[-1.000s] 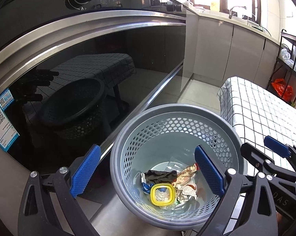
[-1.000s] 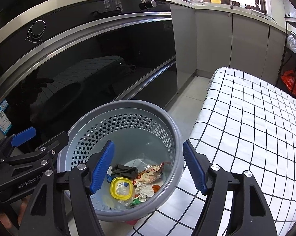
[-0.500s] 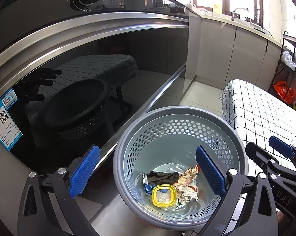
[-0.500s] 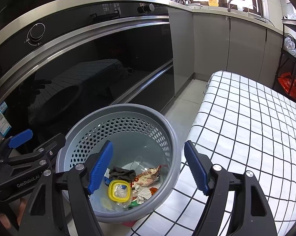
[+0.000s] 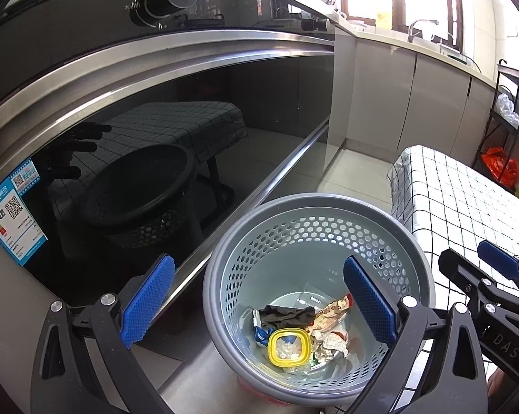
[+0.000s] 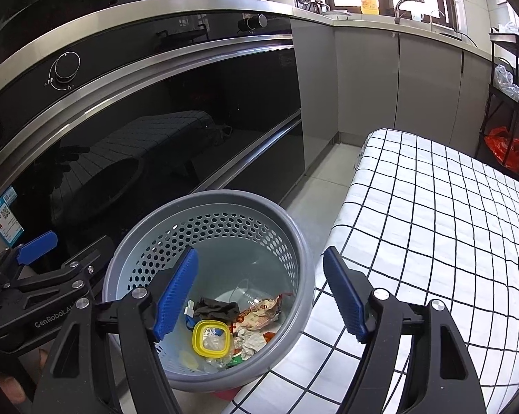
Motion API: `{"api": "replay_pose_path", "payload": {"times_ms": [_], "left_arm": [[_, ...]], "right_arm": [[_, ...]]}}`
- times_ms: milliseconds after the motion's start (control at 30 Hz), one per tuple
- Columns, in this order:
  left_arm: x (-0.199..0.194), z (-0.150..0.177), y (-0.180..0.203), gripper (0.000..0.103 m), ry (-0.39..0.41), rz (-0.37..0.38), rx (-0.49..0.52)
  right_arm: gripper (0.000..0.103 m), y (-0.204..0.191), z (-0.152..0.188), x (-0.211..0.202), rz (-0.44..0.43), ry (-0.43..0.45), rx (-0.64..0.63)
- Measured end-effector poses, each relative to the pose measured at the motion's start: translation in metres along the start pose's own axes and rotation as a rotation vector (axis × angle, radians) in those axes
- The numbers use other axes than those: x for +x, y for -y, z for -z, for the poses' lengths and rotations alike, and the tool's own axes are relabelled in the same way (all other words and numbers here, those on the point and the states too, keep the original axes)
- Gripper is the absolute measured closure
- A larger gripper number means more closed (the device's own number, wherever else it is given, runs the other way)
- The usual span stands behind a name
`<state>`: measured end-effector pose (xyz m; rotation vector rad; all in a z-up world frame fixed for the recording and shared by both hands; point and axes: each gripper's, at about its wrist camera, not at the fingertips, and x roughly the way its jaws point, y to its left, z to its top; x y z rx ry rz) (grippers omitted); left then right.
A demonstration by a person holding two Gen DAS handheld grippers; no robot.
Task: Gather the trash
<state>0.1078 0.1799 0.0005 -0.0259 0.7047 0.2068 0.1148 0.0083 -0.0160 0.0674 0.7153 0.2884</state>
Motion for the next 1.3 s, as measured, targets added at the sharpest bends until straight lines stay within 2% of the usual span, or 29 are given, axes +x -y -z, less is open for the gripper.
{"api": "replay_pose_path", "payload": {"times_ms": [1300], "left_arm": [[-0.0039, -0.0007, 0.0025, 0.006, 0.014, -0.031, 0.012]], "right_arm": [[0.031, -0.0029, 0.0002, 0.0009, 0.002, -0.004, -0.004]]}}
